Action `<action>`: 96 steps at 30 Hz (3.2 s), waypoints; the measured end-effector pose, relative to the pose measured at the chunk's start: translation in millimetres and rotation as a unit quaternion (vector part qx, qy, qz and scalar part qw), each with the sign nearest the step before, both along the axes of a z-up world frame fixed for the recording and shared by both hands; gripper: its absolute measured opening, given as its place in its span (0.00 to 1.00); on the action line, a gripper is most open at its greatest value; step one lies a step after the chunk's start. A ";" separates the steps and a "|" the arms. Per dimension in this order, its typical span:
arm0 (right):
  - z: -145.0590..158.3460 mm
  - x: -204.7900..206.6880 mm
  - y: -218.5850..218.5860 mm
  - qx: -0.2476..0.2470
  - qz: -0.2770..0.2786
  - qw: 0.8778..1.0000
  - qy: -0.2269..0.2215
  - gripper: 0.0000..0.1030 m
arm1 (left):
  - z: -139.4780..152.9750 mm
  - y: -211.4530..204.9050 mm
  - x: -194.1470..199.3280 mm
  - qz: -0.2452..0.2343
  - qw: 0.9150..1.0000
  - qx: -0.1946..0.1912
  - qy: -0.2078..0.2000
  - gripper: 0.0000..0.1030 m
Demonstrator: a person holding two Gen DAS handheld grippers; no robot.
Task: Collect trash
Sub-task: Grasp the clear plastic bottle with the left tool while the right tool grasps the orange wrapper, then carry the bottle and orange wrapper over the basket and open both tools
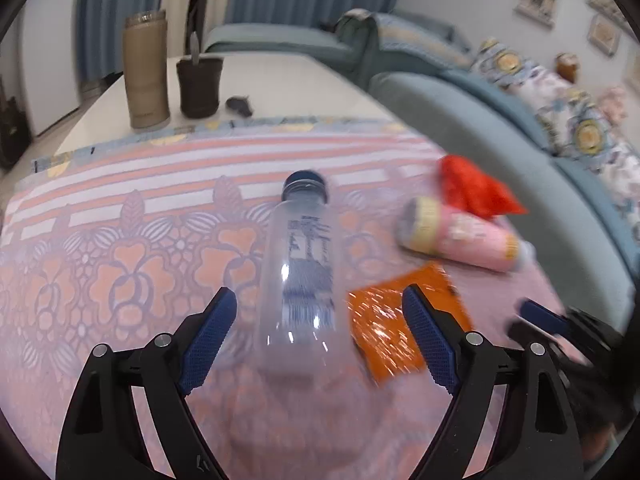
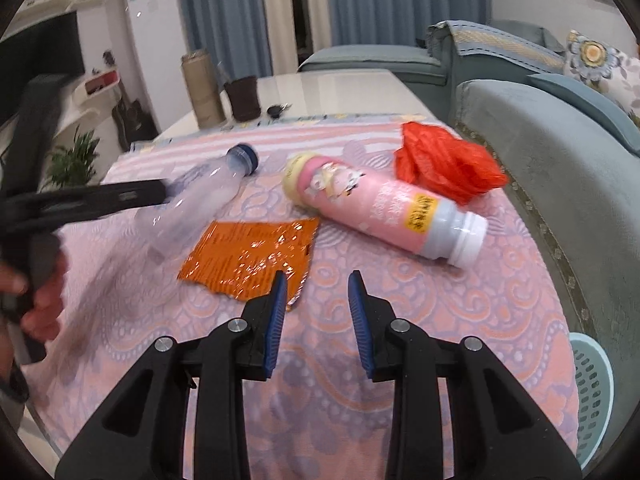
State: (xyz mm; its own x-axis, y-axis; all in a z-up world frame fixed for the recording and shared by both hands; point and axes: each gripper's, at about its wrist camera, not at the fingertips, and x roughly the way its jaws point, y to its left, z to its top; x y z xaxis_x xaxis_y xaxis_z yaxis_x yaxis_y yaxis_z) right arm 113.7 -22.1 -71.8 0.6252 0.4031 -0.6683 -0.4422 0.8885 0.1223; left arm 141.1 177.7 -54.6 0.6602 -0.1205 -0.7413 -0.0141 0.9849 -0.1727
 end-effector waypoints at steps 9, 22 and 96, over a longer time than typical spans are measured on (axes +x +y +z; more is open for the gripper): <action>2.0 13.7 26.6 0.014 0.043 0.998 0.034 0.55 | -26.0 -3.3 27.3 0.040 0.998 0.016 0.035 0.52; -25.6 60.1 81.0 -0.029 0.013 0.992 0.118 0.90 | -22.5 34.4 -72.5 0.125 0.991 -0.031 -0.037 0.52; -90.7 -52.7 -370.4 0.123 -0.370 0.901 0.193 0.08 | -75.0 -391.9 -29.8 -0.288 0.953 -0.062 0.069 0.55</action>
State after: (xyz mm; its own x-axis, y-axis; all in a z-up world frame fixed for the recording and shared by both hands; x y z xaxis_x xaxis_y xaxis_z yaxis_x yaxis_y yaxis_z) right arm 61.0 -392.4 -162.5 0.5232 0.1373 -0.8411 0.3765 0.8481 0.3727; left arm 111.2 -214.1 -129.6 0.3559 -0.5261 -0.7724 0.4915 0.8083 -0.3241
